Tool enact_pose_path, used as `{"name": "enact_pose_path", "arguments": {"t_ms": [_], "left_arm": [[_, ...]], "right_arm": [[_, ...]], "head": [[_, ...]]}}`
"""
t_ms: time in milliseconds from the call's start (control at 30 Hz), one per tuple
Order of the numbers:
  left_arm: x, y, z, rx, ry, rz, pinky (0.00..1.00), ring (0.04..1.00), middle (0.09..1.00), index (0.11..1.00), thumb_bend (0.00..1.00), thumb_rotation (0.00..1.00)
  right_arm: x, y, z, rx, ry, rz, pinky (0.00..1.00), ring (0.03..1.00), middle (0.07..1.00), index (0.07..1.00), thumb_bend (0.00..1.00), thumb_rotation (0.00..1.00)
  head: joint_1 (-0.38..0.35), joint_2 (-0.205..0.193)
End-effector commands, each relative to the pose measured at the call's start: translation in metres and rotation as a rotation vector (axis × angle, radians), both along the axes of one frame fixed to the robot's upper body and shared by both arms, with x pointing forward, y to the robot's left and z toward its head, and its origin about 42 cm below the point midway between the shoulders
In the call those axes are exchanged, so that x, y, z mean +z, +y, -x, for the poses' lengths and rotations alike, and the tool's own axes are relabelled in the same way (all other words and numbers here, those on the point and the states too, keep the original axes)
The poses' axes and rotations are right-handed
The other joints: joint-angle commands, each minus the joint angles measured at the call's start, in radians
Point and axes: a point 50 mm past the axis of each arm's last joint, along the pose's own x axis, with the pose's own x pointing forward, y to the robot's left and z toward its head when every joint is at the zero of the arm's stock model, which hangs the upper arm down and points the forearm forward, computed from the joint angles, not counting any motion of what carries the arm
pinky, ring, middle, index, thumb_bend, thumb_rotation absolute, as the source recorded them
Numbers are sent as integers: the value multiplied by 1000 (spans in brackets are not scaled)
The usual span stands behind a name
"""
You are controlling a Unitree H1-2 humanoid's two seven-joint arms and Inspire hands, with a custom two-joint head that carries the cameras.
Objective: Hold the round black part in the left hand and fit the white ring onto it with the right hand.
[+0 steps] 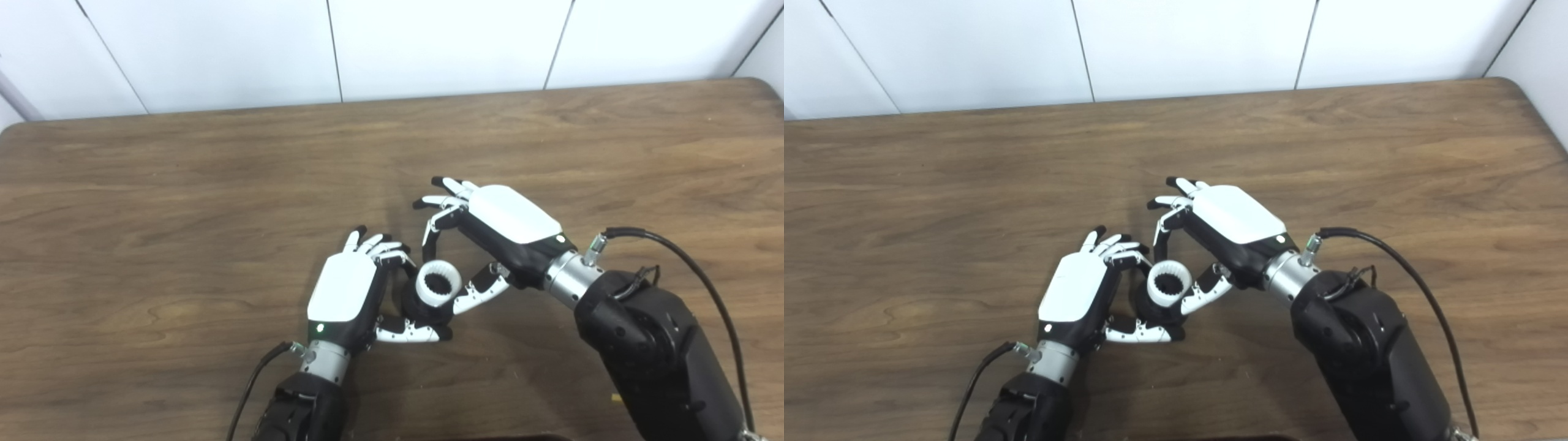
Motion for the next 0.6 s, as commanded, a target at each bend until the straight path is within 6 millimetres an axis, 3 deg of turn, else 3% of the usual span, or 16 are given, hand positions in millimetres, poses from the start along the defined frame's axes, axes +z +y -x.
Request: {"name": "enact_pose_path", "arguments": {"t_ms": [0, 567], "left_arm": [[7, -8, 1, -13, -16, 14, 1000, 885, 775, 483, 524, 52], [9, -11, 0, -13, -19, 17, 1000, 884, 773, 483, 524, 52]], "right_arm": [[11, 4, -4, 15, -74, -13, 1000, 1000, 883, 484, 523, 140], [10, 1, -5, 17, -64, -2, 1000, 1000, 882, 484, 523, 141]], "head": [[1, 1], [9, 6]]}}
